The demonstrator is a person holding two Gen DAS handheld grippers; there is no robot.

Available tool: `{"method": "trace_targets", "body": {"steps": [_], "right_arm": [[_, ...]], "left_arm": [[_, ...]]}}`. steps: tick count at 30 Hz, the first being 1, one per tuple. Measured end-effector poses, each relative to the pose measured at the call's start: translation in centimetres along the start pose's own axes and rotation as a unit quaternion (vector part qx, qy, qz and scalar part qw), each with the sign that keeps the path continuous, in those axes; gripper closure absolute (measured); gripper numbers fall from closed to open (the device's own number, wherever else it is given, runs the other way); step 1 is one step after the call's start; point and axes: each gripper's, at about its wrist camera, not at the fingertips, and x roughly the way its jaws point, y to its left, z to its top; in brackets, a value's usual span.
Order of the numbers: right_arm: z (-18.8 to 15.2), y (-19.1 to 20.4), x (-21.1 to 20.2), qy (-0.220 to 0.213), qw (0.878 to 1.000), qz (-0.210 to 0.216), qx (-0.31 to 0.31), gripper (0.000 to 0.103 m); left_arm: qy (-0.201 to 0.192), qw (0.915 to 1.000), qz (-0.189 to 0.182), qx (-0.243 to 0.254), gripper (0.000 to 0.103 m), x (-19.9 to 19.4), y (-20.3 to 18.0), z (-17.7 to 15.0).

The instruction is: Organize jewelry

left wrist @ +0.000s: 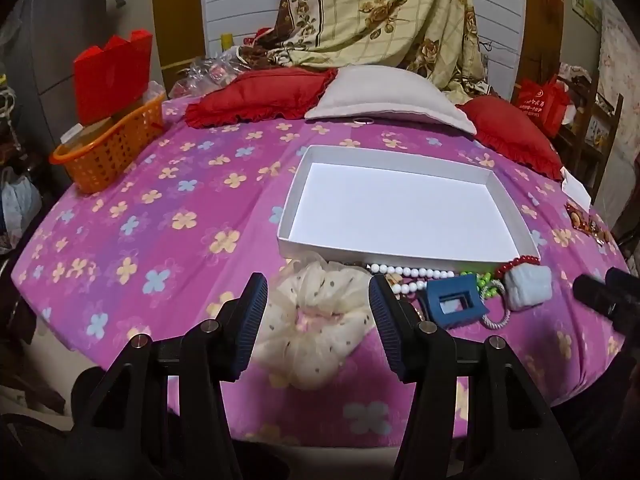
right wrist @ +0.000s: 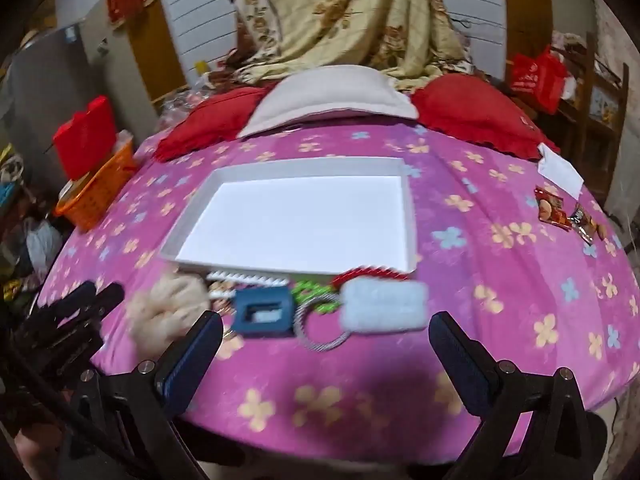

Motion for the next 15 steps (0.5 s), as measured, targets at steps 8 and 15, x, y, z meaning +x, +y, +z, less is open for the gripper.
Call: {"method": "trace_targets", "body": {"steps": [8,15], "right_arm": [[-1.7,1.7,-2.4,-0.002,1.0,0.011,0.0,0.001],[-2.6,2.6,-3.8,-0.009,1.0,0.006,-0.002,0.001]], "left_arm": [[-0.014,0.9998,-0.008,-0.008,0.05,-3.4,0.4,-1.1],[-0.026,0.9996,-0.01,-0.004,0.05,-5.4,0.4,-1.8]]}}
